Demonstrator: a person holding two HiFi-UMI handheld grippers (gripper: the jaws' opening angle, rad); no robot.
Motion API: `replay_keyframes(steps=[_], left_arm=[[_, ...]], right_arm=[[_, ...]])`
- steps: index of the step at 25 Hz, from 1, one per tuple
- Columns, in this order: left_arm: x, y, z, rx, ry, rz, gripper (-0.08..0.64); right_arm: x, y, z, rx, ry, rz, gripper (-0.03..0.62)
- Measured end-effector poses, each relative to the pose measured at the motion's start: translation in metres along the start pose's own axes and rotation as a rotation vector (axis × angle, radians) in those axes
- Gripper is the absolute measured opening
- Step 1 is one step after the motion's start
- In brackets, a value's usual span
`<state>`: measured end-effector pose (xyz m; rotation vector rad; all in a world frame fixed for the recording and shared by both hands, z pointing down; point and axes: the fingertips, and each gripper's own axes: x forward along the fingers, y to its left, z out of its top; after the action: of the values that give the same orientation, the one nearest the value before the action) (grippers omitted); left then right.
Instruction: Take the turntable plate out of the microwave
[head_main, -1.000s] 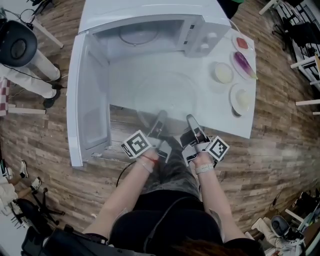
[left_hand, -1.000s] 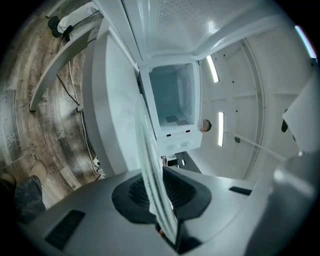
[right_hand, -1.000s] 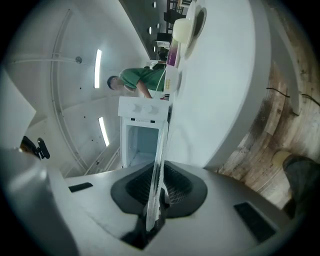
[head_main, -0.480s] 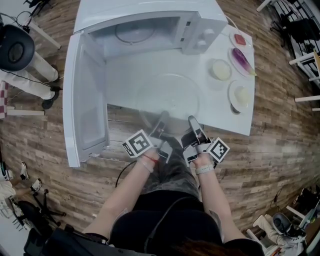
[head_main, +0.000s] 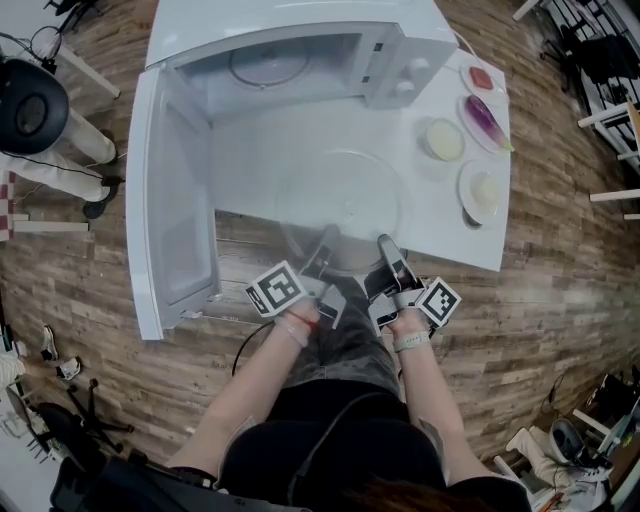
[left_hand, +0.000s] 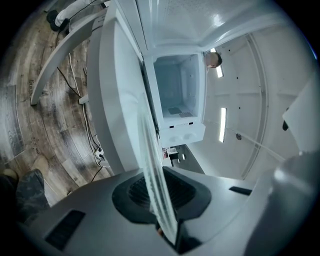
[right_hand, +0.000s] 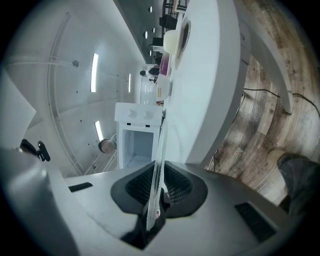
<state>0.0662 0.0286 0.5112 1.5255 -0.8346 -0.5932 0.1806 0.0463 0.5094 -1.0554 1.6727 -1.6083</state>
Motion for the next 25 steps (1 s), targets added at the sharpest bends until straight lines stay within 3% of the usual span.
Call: replay_keyframes(steps=[6,9,16,25], left_arm=[[-0.001,0.001,0.001,-0.030,0.003,0.006,0.037],[-0.001,0.003,0.001,-0.051,-0.004,0.006,0.037],[-0.002,0.005,0.000,-0.053,-0.005,0.010,0.035],[-0.004,0.007,-0.001,-0.069,-0.005,0.010,0.032]], right_arm=[[-0.002,0.000,-0.006,-0.061,0.070,-0.039,0.049],[-0.002,0.001,-0.007,-0.053,0.071,-0.038,0.054],[-0.007,0.002,-0.014,-0.035,0.083,-0.047,0.130],[-0.017,-0.002,-0.046,0.015,0.155,-0.050,0.130]])
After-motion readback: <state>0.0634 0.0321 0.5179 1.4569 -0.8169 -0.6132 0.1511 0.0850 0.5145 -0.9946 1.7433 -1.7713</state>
